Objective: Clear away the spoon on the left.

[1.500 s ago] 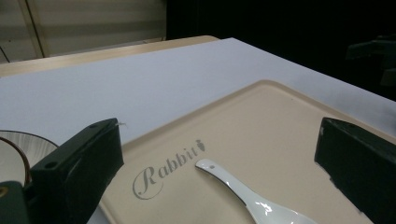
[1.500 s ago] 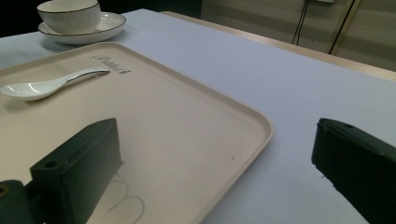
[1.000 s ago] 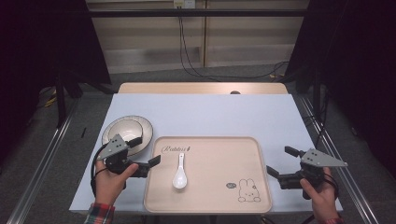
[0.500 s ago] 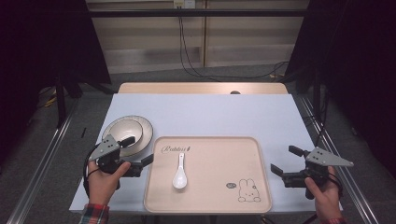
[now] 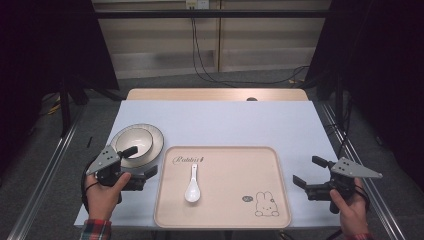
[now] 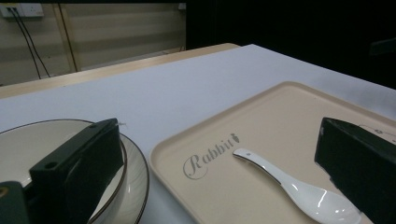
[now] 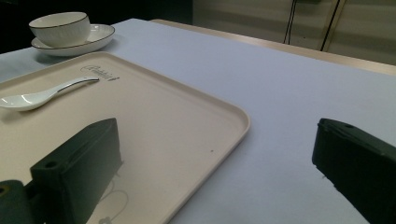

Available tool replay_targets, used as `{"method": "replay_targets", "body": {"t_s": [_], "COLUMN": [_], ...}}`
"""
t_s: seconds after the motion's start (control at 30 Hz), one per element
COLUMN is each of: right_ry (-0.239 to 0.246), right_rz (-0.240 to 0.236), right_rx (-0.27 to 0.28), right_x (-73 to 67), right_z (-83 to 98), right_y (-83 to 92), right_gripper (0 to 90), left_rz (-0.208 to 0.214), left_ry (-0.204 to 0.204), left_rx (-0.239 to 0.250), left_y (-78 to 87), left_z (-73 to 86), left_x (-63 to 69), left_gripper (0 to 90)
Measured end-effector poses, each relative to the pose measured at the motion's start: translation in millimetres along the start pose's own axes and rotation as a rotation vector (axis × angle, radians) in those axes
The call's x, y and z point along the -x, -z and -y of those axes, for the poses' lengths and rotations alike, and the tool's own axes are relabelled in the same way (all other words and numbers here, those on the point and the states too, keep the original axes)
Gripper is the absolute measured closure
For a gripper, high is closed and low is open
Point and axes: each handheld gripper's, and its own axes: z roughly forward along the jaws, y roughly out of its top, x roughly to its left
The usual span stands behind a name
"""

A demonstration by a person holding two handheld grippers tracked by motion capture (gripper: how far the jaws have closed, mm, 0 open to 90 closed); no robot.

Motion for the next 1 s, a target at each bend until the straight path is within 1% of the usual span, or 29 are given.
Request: {"method": "replay_targets", "body": {"t_s": [0.03, 0.07, 0.13, 0.17, 0.2, 0.23, 0.27, 0.3, 0.37, 0.47, 0.5, 0.57, 0.63, 0.67, 0.7, 0.77, 0.8, 0.83, 0.87, 0.93, 0.97, 1.0], "right_ry": [-0.004, -0.004, -0.002, -0.004, -0.005, -0.001, 0.000, -0.002, 0.000, -0.003, -0.003, -0.002, -0.001, -0.004, -0.003, -0.009, -0.008, -0.009, -0.011, -0.009, -0.008, -0.007], "right_rz": [0.003, 0.005, 0.002, 0.004, 0.002, 0.005, 0.004, 0.006, 0.005, 0.009, 0.011, 0.011, 0.015, 0.017, 0.017, 0.022, 0.021, 0.027, 0.030, 0.026, 0.029, 0.029], "right_rx": [-0.001, 0.000, -0.001, 0.000, 0.001, 0.002, 0.002, 0.002, 0.001, 0.000, -0.001, 0.000, 0.002, 0.001, 0.001, 0.001, 0.001, 0.001, 0.000, -0.003, -0.003, -0.003], "right_x": [0.4, 0.9, 1.8, 1.9, 2.1, 2.7, 3.0, 3.3, 4.1, 4.7, 4.9, 5.3, 6.0, 6.5, 7.0, 7.9, 8.5, 8.9, 9.3, 10.2, 10.5, 10.8], "right_z": [0.1, 0.2, 0.6, 0.7, 0.8, 0.9, 0.9, 1.0, 1.3, 1.7, 1.9, 2.2, 2.5, 2.7, 3.1, 3.8, 4.2, 4.6, 4.9, 5.1, 5.2, 5.3], "right_y": [0.5, 0.9, 1.4, 1.5, 1.6, 1.9, 2.1, 2.2, 2.7, 3.3, 3.3, 3.4, 3.5, 3.6, 3.6, 3.7, 3.9, 4.0, 4.4, 5.0, 5.0, 5.1], "right_gripper": [0.7, 0.7, 0.8, 0.7, 0.7, 0.8, 0.8, 0.8, 0.8, 0.8, 0.8, 0.8, 0.6, 0.6, 0.7, 0.6, 0.6, 0.7, 0.6, 0.6, 0.7, 0.7], "left_rz": [0.004, 0.000, -0.011, -0.001, -0.006, 0.006, -0.014, 0.004, -0.007, -0.021, -0.007, -0.020, -0.018, -0.017, -0.027, -0.024, -0.023, -0.011, -0.018, -0.034, -0.034, -0.021], "left_ry": [0.008, 0.002, 0.003, 0.005, 0.001, 0.001, 0.001, 0.002, 0.006, 0.004, 0.003, -0.008, 0.002, -0.006, -0.003, -0.007, 0.004, 0.004, -0.005, 0.004, 0.001, -0.002], "left_rx": [0.010, 0.006, 0.007, 0.011, 0.012, 0.020, 0.016, 0.021, 0.024, 0.020, 0.025, 0.015, 0.024, 0.018, 0.023, 0.022, 0.026, 0.029, 0.022, 0.025, 0.019, 0.019], "left_y": [0.3, 1.5, 2.9, 3.5, 4.5, 5.1, 6.1, 7.0, 8.7, 11.2, 11.7, 13.1, 13.7, 14.6, 14.9, 16.5, 16.8, 17.2, 18.0, 18.3, 18.8, 19.2], "left_z": [0.6, 1.0, 1.8, 2.3, 2.5, 2.9, 3.0, 3.6, 4.3, 5.6, 6.2, 6.6, 7.3, 7.4, 7.4, 7.9, 8.4, 9.1, 9.3, 10.5, 11.0, 11.5], "left_x": [-0.2, -1.2, -2.0, -2.9, -3.5, -4.7, -4.6, -6.2, -7.1, -8.6, -9.8, -10.8, -10.9, -11.8, -11.6, -13.4, -13.2, -14.4, -15.2, -15.2, -15.8, -16.8], "left_gripper": [0.8, 0.8, 0.8, 0.8, 0.8, 0.8, 0.8, 0.8, 0.8, 0.8, 0.8, 0.9, 0.9, 0.9, 0.9, 0.9, 1.0, 1.0, 1.0, 1.1, 1.1, 1.2]}}
